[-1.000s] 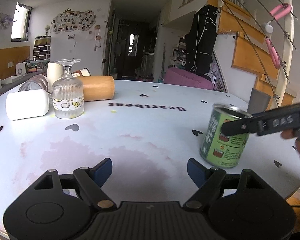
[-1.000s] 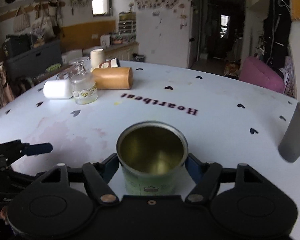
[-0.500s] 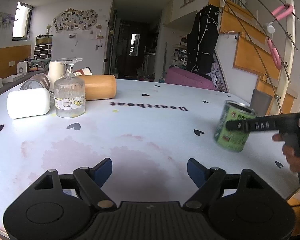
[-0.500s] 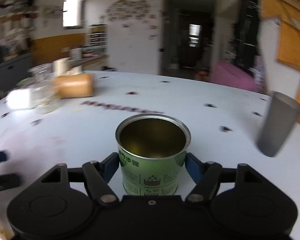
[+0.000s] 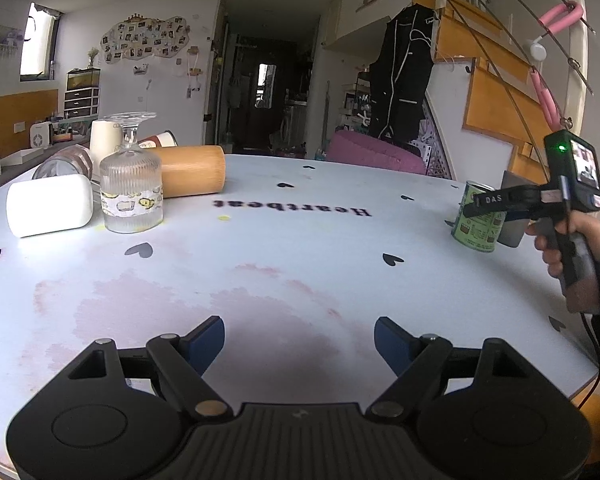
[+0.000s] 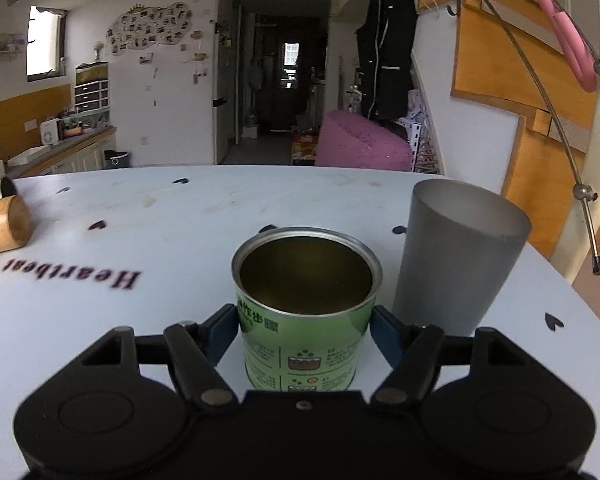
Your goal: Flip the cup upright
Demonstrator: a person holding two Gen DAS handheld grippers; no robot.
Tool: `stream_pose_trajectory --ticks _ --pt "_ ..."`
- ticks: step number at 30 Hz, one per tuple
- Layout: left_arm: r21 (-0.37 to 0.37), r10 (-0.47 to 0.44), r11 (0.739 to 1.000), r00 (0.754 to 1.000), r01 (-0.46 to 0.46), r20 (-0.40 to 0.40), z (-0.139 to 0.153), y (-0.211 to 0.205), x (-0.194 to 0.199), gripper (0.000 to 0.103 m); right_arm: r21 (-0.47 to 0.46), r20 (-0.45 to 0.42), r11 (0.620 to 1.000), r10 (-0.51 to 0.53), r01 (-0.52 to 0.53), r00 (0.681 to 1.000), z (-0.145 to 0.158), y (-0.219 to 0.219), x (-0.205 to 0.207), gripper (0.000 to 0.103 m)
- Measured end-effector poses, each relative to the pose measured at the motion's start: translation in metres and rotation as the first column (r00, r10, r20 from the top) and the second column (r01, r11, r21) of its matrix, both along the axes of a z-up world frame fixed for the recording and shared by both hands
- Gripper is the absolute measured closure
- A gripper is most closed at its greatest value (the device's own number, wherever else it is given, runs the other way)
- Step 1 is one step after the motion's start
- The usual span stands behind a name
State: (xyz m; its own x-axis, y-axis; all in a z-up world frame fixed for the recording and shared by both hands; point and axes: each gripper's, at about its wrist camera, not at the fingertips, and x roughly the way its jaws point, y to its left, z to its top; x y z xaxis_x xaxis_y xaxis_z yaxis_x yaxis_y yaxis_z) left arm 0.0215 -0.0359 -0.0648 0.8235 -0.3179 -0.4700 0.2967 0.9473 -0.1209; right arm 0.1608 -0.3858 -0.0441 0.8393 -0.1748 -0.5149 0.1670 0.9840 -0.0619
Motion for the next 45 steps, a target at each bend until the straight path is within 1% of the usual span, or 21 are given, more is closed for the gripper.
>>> stream_pose_trajectory --ticks 6,9,10,13,18,22,25,29,32,36,41,45 --pt "0.001 0.000 1.000 1.000 0.000 0.003 0.000 -0.001 0.000 0.020 -0.022 0.003 1.000 -0.021 0.021 1.000 -0.003 -0.003 0.013 0.029" --pt "0.007 0.002 1.000 1.000 -0.002 0.013 0.003 -0.003 0.000 0.020 0.012 -0.036 0.999 -0.035 0.036 0.999 -0.005 -0.003 0.012 0.014" --pt "0.009 0.003 1.000 1.000 -0.003 0.017 0.005 -0.004 0.000 0.018 0.036 -0.032 0.999 -0.029 0.030 0.999 -0.005 -0.003 0.008 0.012" --pt "0.006 0.009 1.000 0.999 -0.010 0.038 0.014 -0.006 0.001 0.012 0.073 -0.006 0.997 -0.010 0.010 1.000 0.004 0.002 -0.013 0.011" --pt "0.001 0.018 1.000 0.997 -0.018 0.079 0.029 -0.011 0.002 0.006 0.060 0.055 0.998 -0.011 0.008 0.998 0.018 0.018 -0.063 0.009" --pt "0.002 0.034 0.999 0.994 -0.034 0.102 0.040 -0.016 0.002 0.001 0.076 0.104 0.997 -0.012 0.005 0.994 0.027 0.025 -0.104 0.008" --pt "0.014 0.045 0.999 0.992 -0.047 0.115 0.047 -0.022 0.003 0.000 0.073 0.135 0.997 -0.030 0.020 0.990 0.034 0.029 -0.129 0.008" --pt "0.026 0.043 0.999 0.991 -0.047 0.124 0.054 -0.030 0.002 0.000 0.059 0.167 0.998 -0.027 0.017 0.986 0.041 0.033 -0.157 0.008" --pt "0.032 0.037 0.999 0.990 -0.042 0.135 0.058 -0.035 -0.001 0.000 0.045 0.181 0.999 -0.022 0.014 0.983 0.042 0.036 -0.173 0.008" --pt "0.032 0.043 0.998 0.991 -0.047 0.125 0.060 -0.040 -0.004 0.000 0.020 0.195 1.000 -0.017 0.014 0.981 0.043 0.042 -0.189 0.008" --pt "0.038 0.043 0.998 0.992 -0.048 0.116 0.060 -0.044 -0.007 0.000 0.038 0.192 0.999 -0.032 0.025 0.981 0.041 0.041 -0.202 0.008" --pt "0.041 0.041 0.998 0.993 -0.046 0.113 0.061 -0.045 -0.009 0.000 0.031 0.192 0.999 -0.042 0.037 0.981 0.040 0.042 -0.208 0.008"
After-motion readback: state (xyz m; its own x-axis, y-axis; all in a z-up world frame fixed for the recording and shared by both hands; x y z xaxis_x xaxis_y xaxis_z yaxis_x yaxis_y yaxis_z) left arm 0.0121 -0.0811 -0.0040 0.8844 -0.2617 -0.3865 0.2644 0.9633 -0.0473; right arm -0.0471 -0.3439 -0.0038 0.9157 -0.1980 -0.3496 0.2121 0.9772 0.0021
